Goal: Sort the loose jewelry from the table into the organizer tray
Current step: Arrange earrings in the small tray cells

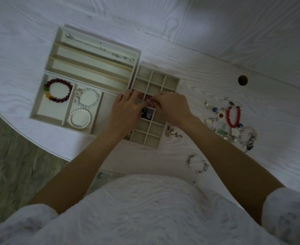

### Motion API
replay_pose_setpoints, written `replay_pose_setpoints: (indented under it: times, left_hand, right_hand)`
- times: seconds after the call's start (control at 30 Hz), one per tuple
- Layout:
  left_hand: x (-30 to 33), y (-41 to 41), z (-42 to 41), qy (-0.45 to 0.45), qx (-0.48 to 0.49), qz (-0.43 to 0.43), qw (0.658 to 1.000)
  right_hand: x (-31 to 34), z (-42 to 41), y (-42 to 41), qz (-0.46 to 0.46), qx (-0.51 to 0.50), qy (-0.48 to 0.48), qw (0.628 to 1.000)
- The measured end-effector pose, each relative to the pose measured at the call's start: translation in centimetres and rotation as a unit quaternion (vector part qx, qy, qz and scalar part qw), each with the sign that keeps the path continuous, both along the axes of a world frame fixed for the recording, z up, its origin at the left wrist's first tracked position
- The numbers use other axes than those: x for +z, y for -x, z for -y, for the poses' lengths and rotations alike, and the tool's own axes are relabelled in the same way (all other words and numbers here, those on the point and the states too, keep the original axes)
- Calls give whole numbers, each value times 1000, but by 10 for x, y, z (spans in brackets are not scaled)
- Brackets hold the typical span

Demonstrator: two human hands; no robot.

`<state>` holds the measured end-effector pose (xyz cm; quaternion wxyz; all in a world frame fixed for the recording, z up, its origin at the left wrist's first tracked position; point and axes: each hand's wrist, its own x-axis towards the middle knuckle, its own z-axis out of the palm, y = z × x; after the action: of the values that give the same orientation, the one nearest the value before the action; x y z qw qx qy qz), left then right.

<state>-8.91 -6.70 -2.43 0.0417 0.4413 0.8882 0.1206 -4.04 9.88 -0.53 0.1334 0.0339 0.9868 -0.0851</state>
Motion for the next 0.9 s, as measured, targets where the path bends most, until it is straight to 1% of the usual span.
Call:
replay_pose_setpoints:
  times: [0.17,0.3,0.43,0.5,0.6,0.67,0.77,0.83,0.9]
  left_hand:
    - [-3,6,-1,-13,-4,14,1000]
    - [-3,9,4,-47,3,23,999]
    - [-1,7,3,-26,5,24,999]
    - [-1,8,1,-12,-7,16,1000]
    - [0,10,-1,-15,-22,1,1000]
    - [1,12,-2,-20,-28,0,999]
    - [2,14,-3,-18,-32,8,999]
    - [3,16,-2,-19,-27,21,999]
    - [3,16,0,-19,-21,39,999]
  right_hand:
    - [3,-4,-10,-26,-21,24,999]
    - [0,-4,-11,-8,1,-1,1000]
    - [4,-1,-10,-18,-3,14,1000]
    - [5,1,-9,-19,-2,4,1000]
    - [5,7,-4,-5,-37,-9,999]
    - [7,11,4,25,-59,-34,997]
    - [7,16,12,53,-5,-113,992]
    - [9,20,8,34,21,-143,989]
    - [6,21,4,-9,22,-156,988]
